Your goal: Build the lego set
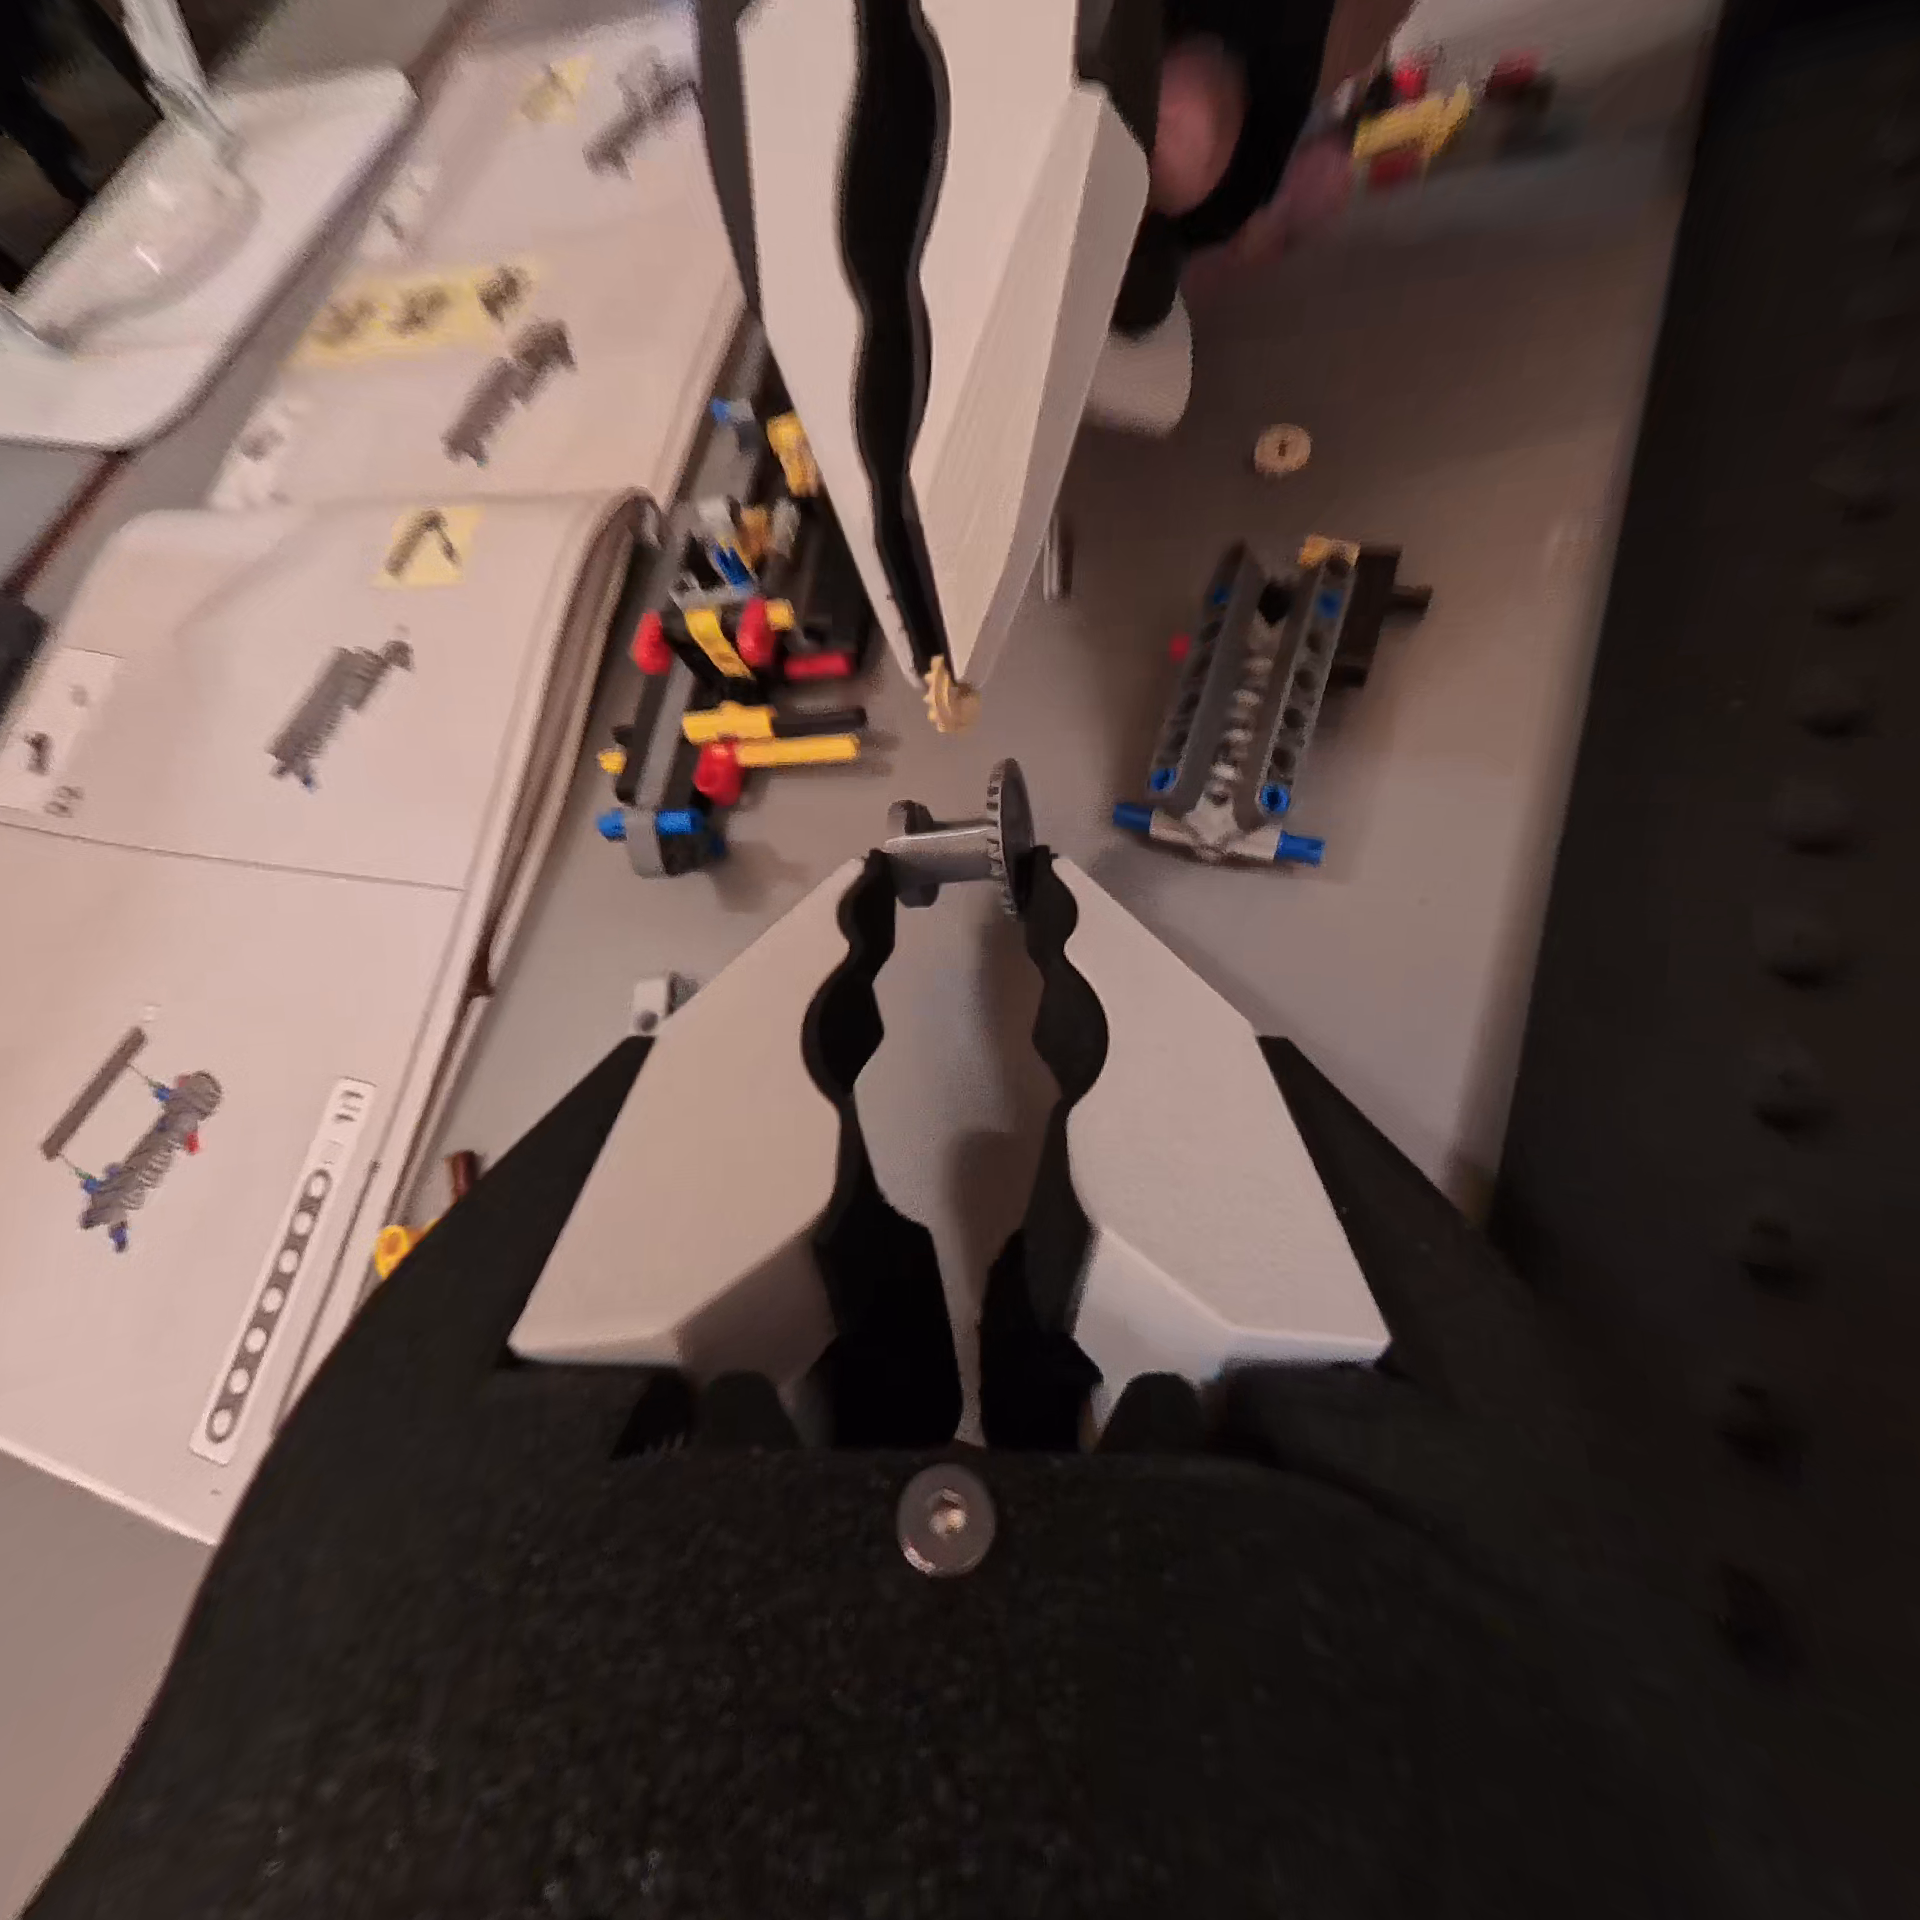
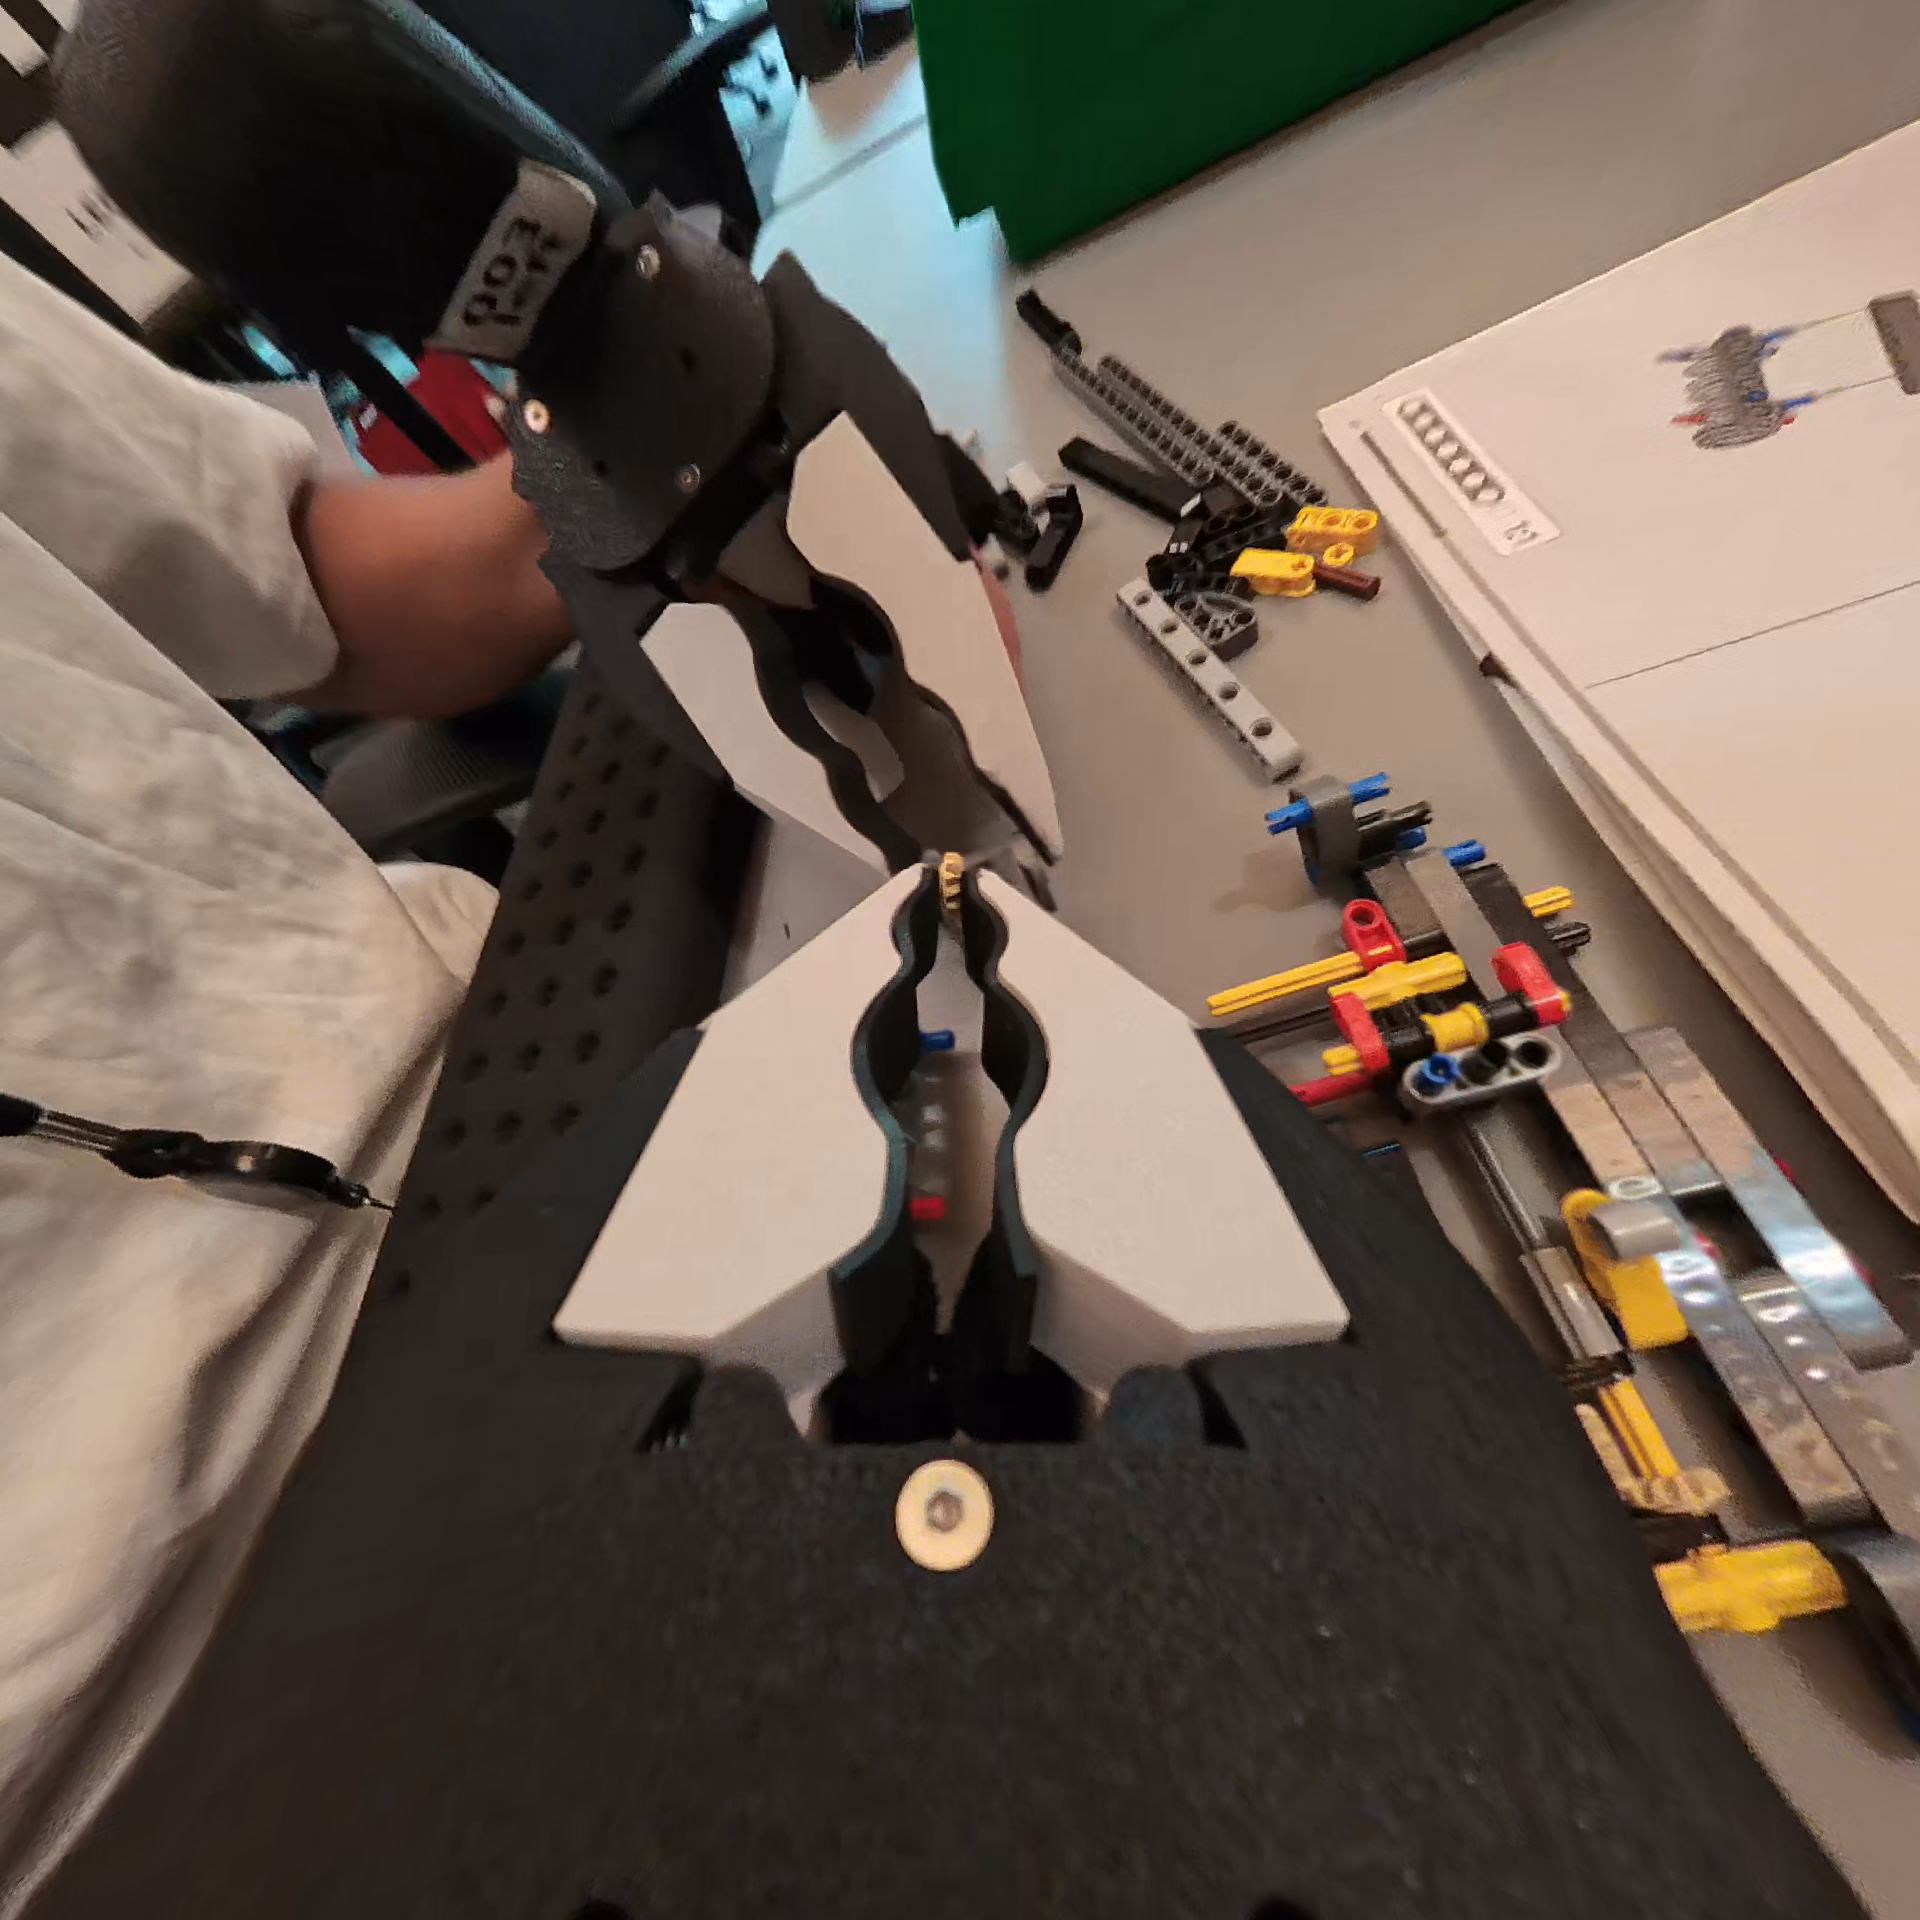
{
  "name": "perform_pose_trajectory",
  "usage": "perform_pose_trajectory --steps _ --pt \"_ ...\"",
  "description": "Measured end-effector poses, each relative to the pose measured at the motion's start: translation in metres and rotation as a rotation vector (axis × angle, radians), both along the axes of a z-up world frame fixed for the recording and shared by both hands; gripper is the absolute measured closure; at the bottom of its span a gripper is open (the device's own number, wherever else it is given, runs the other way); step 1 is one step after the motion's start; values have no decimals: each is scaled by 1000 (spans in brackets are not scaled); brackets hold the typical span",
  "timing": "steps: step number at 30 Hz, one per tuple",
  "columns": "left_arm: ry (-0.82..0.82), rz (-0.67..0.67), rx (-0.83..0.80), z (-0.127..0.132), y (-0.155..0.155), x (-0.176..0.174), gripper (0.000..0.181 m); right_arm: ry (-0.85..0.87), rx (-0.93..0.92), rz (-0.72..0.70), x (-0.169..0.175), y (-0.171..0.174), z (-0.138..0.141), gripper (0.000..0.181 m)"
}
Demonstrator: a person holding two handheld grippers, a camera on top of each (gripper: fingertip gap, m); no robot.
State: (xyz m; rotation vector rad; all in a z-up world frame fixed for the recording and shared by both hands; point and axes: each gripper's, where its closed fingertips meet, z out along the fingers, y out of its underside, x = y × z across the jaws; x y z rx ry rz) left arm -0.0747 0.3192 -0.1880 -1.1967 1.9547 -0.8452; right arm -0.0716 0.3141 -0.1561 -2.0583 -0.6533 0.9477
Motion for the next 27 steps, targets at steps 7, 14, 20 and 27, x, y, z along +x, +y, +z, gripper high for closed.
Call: perform_pose_trajectory --steps 7,14,20,27 --pt "-597 76 77 97 7 -2 158 266 219 -124 2 15 90 178" --pt "-744 209 364 122 19 -3 157 209 149 -219 -11 13 112 178" --pt "-812 284 677 138 20 -8 158 122 141 -245 -17 10 118 178" --pt "-846 301 816 147 13 -14 158 -102 149 -248 -24 9 117 178"
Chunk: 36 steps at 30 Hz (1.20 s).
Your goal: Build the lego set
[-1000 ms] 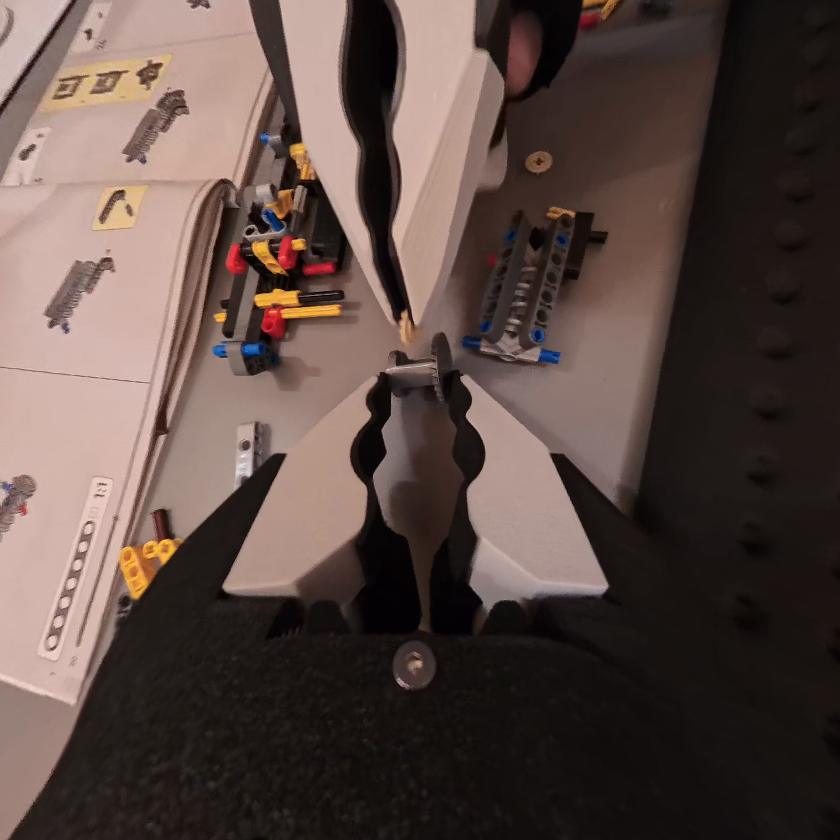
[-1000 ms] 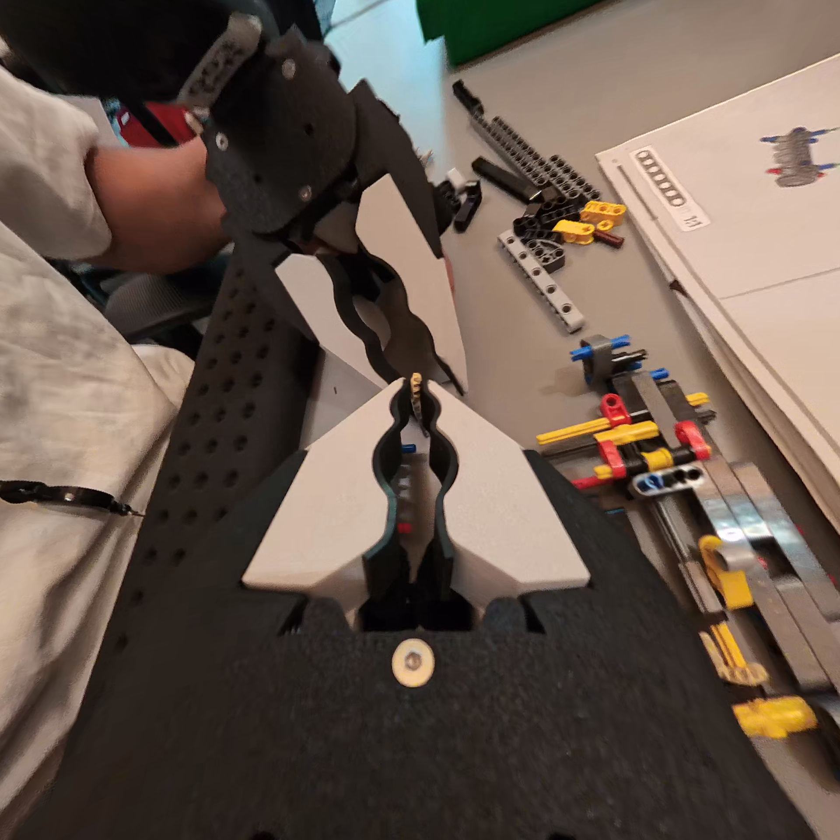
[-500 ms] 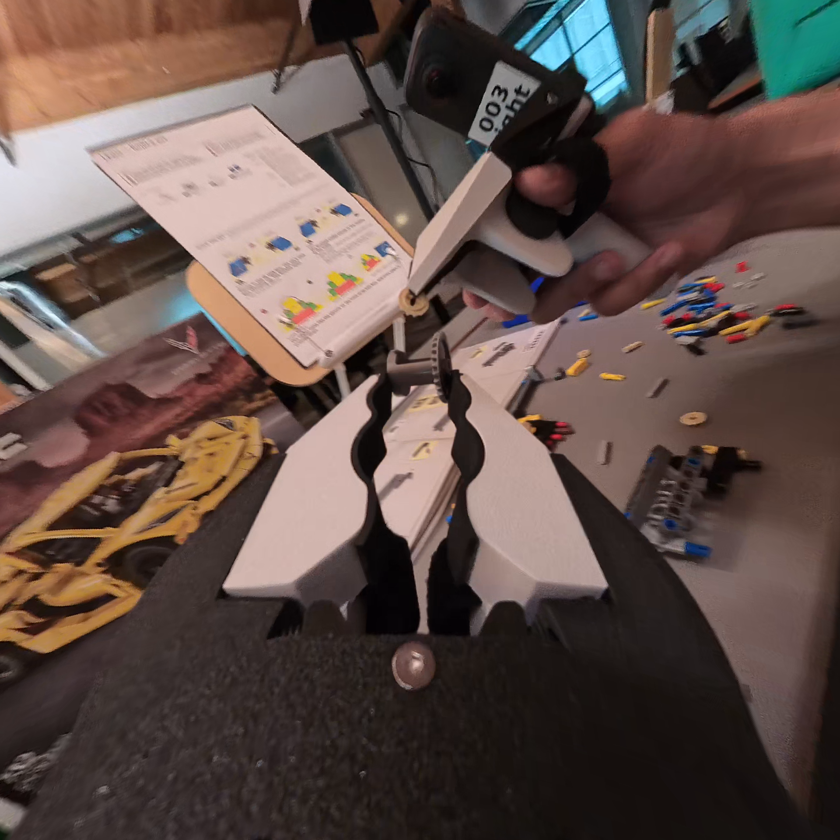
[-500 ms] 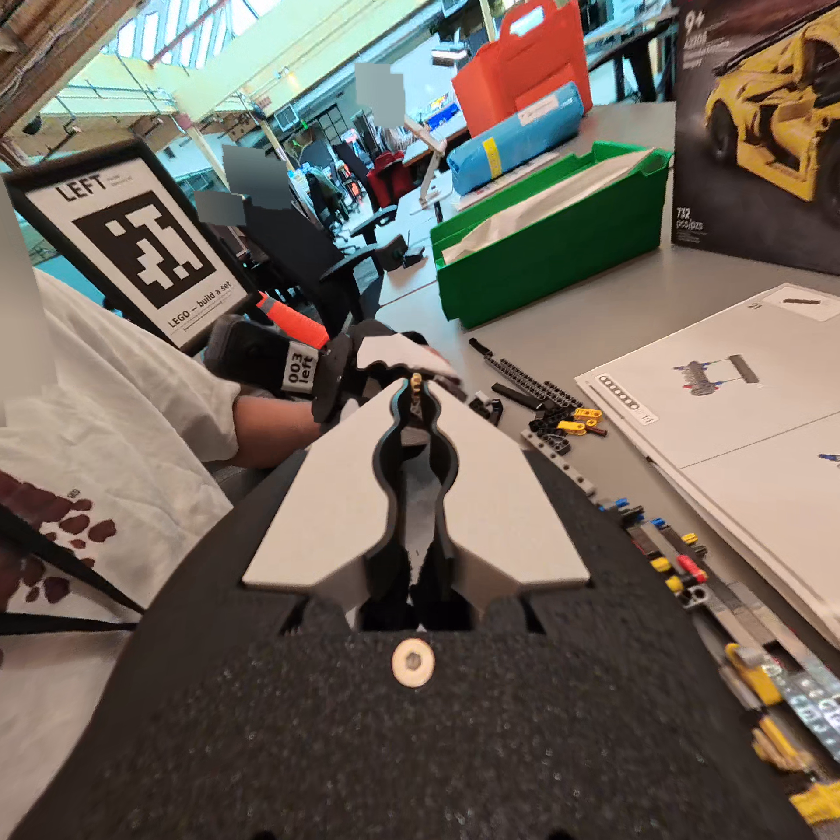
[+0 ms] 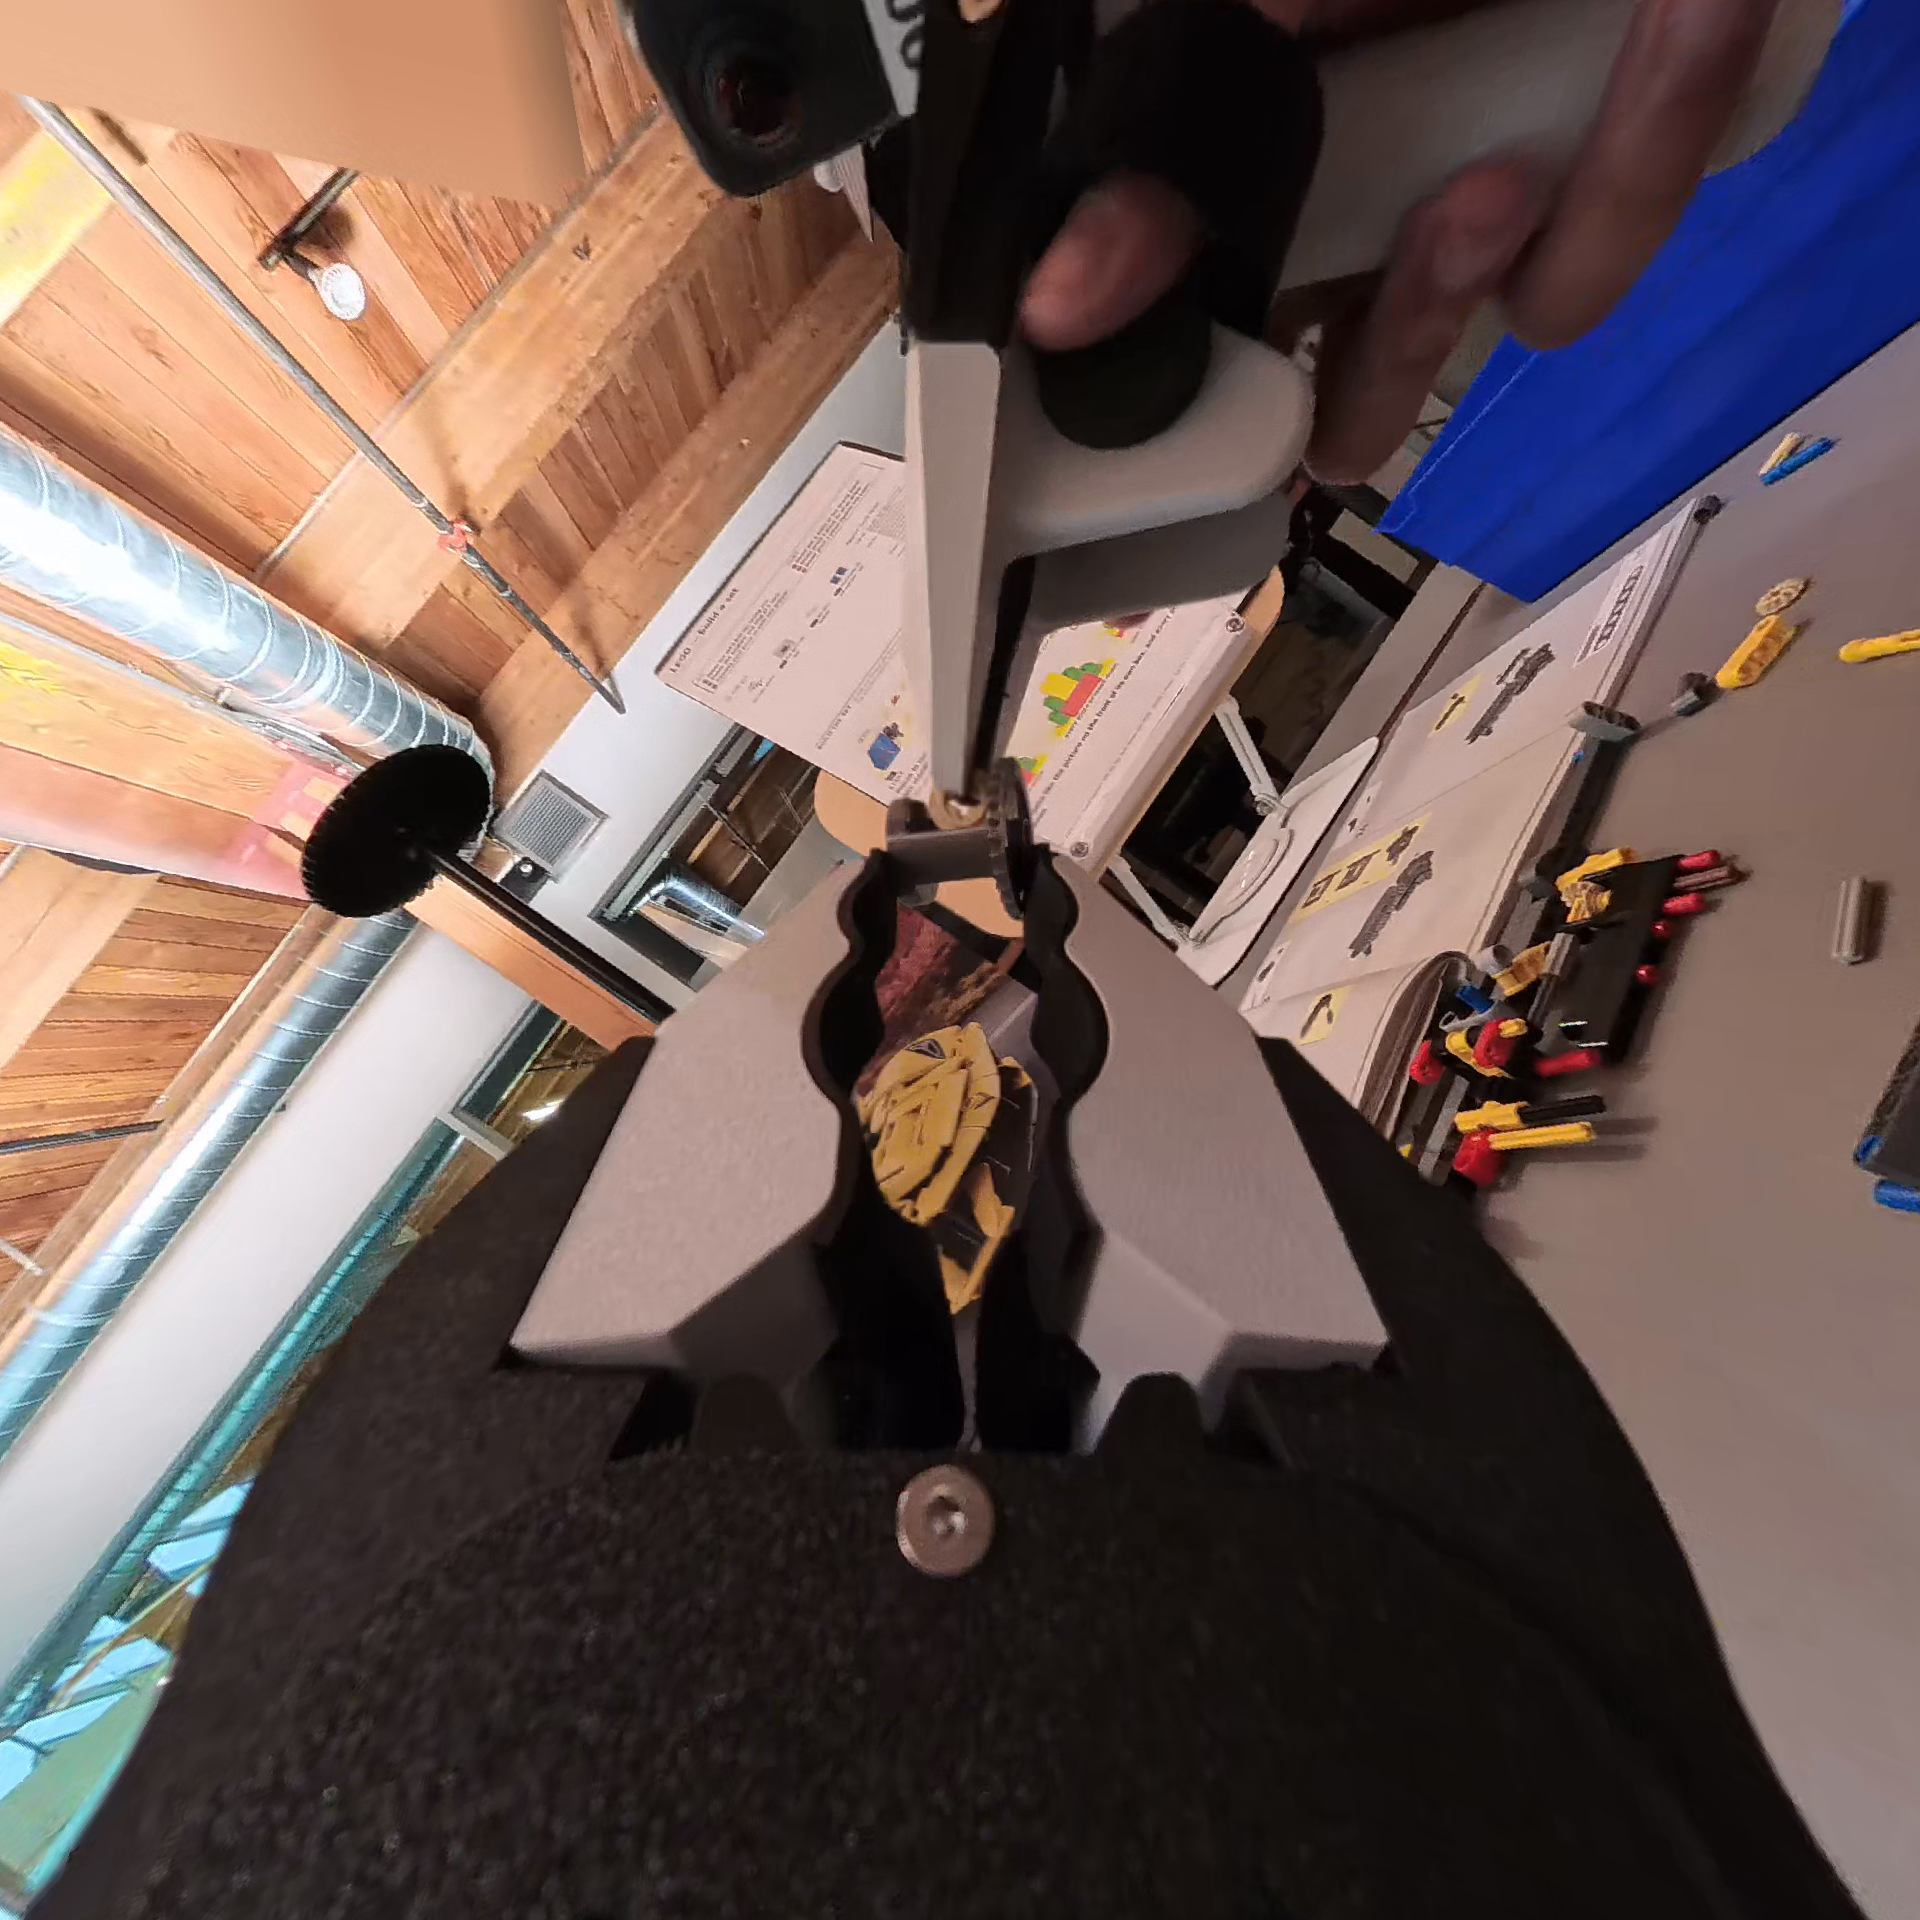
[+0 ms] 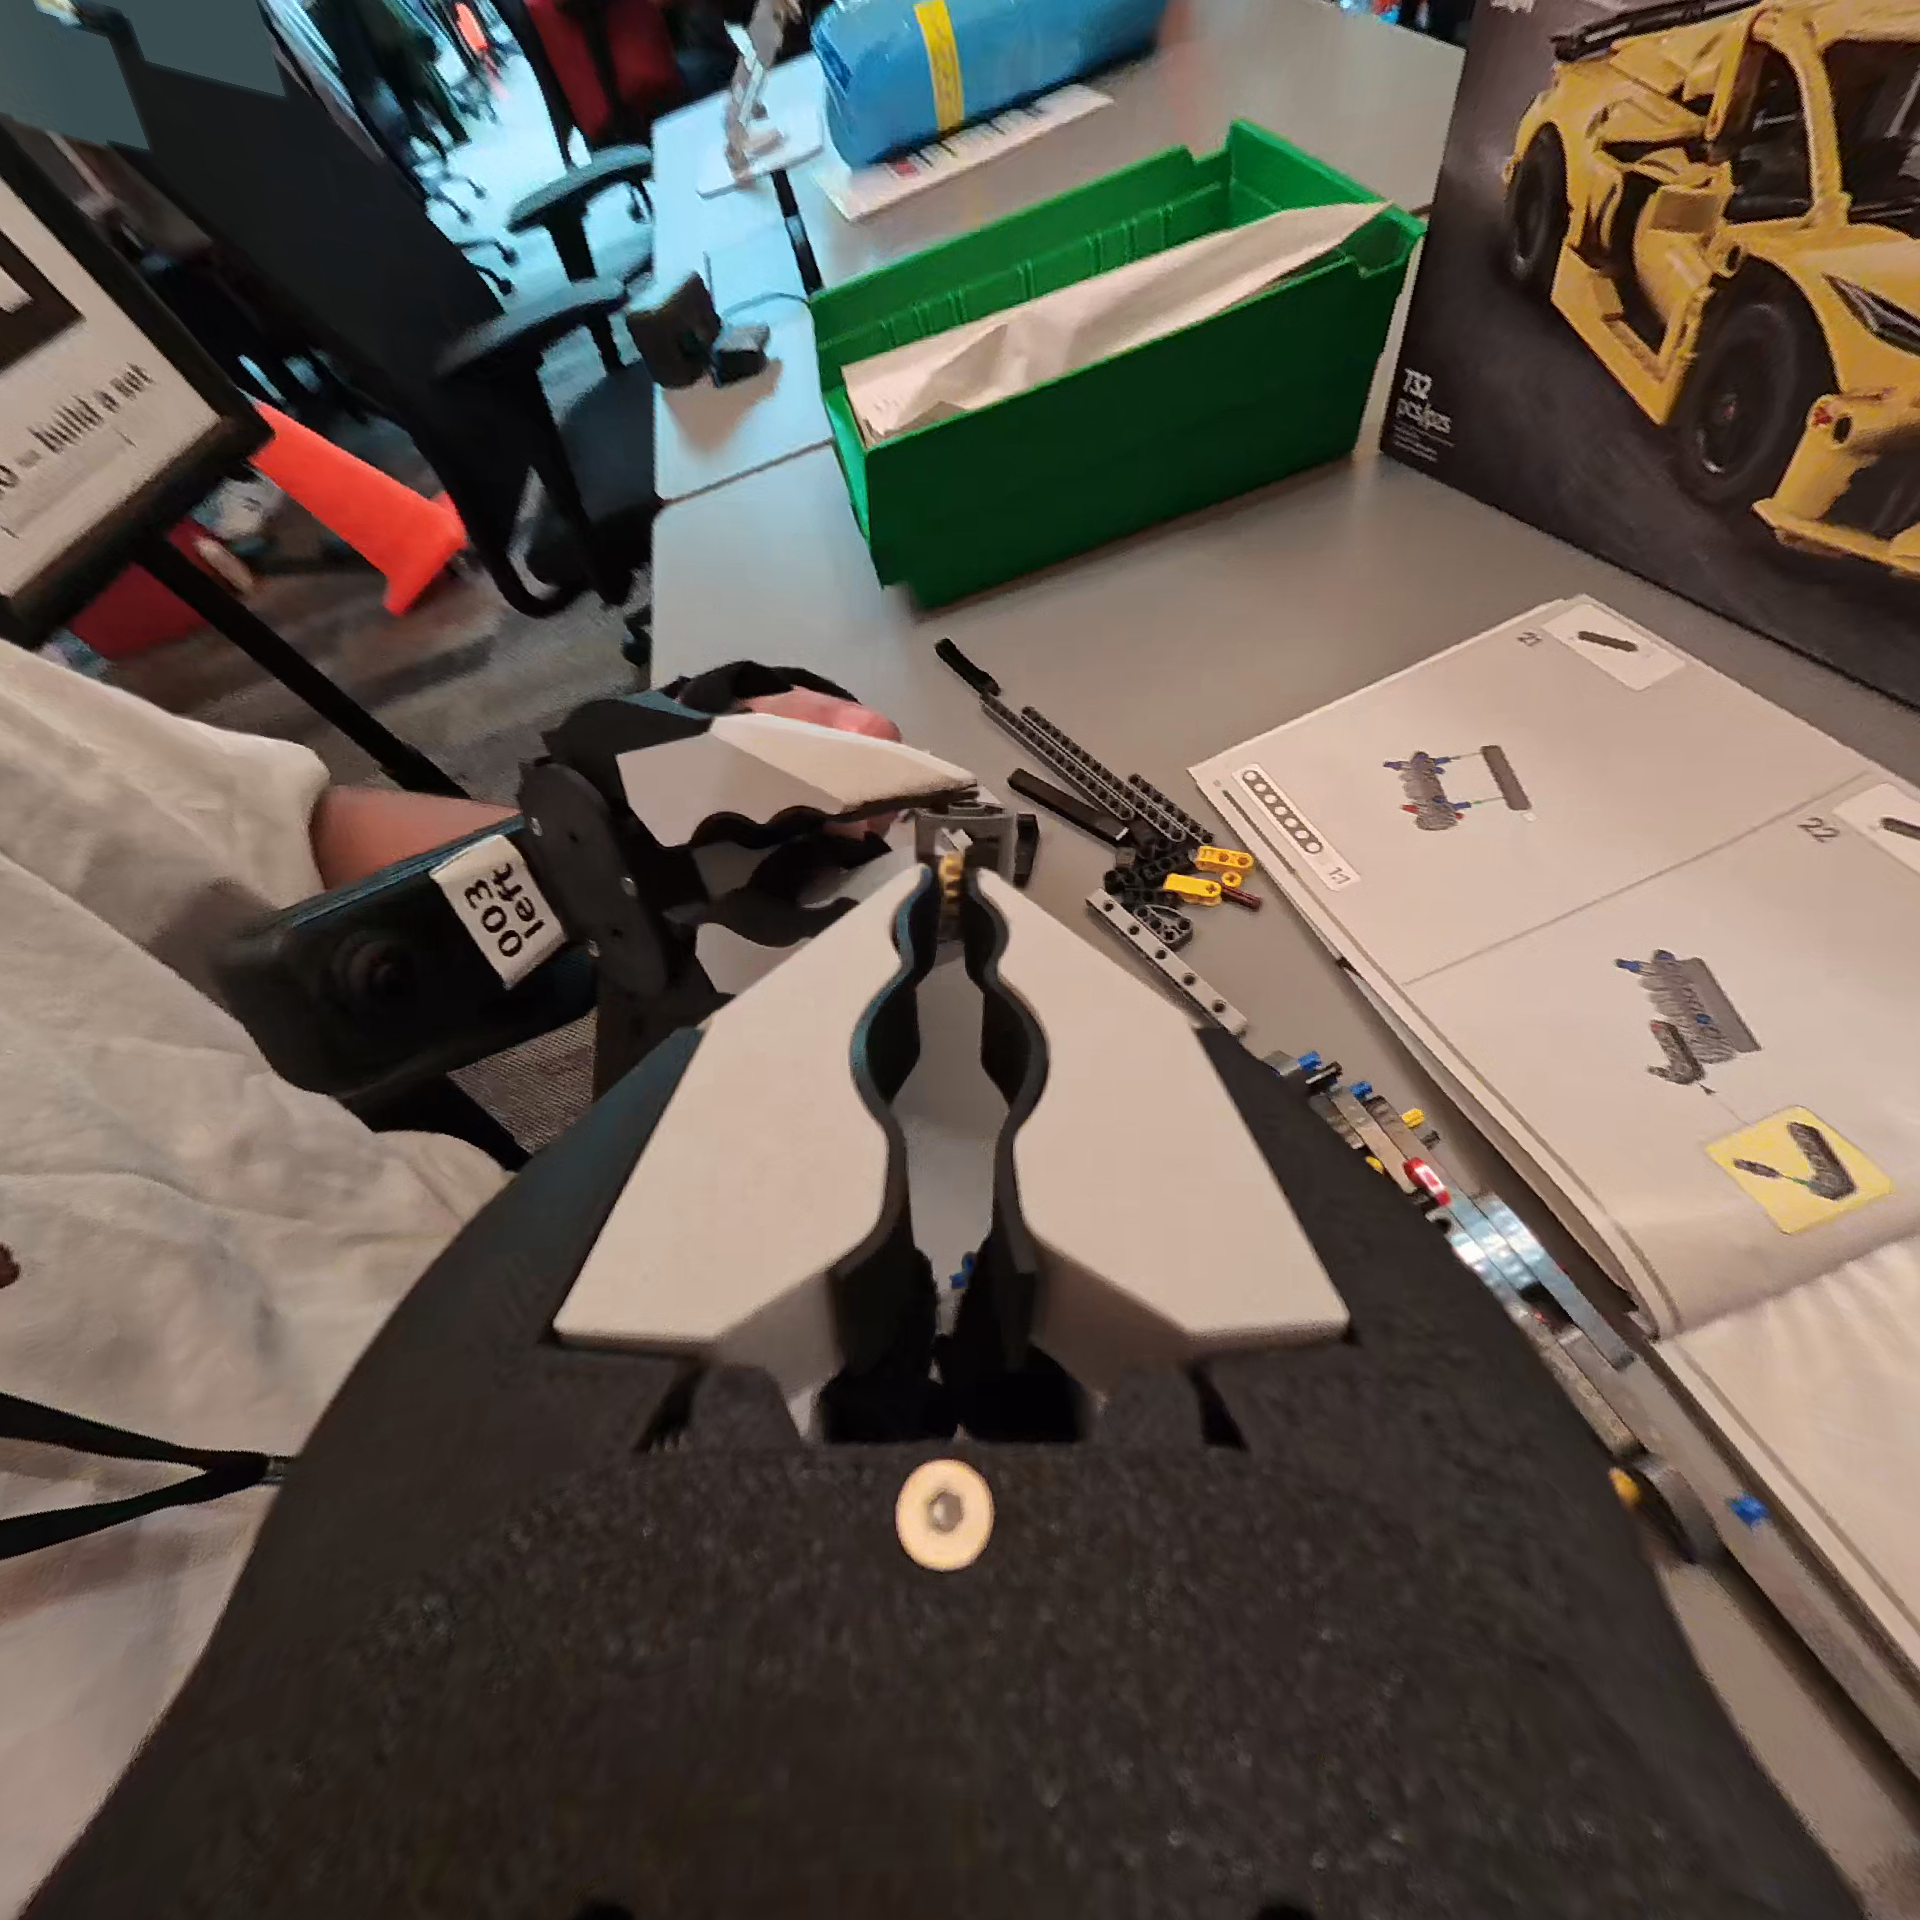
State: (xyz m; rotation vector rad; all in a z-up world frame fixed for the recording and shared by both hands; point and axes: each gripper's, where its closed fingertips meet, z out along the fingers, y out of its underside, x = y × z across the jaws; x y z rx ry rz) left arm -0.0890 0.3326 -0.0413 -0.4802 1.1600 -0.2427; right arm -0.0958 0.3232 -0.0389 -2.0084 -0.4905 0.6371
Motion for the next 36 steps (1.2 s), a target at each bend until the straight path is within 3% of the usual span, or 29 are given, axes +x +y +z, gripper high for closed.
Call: perform_pose_trajectory --steps 16,29,36 --pt "-46 44 94 12 -12 -11 158 -131 23 -92 -14 -8 8 178" --pt "-65 14 85 15 -17 -14 158 7 -10 65 -22 -16 14 171" --pt "-56 13 87 13 -18 -13 158 -26 6 76 -21 -17 10 174"
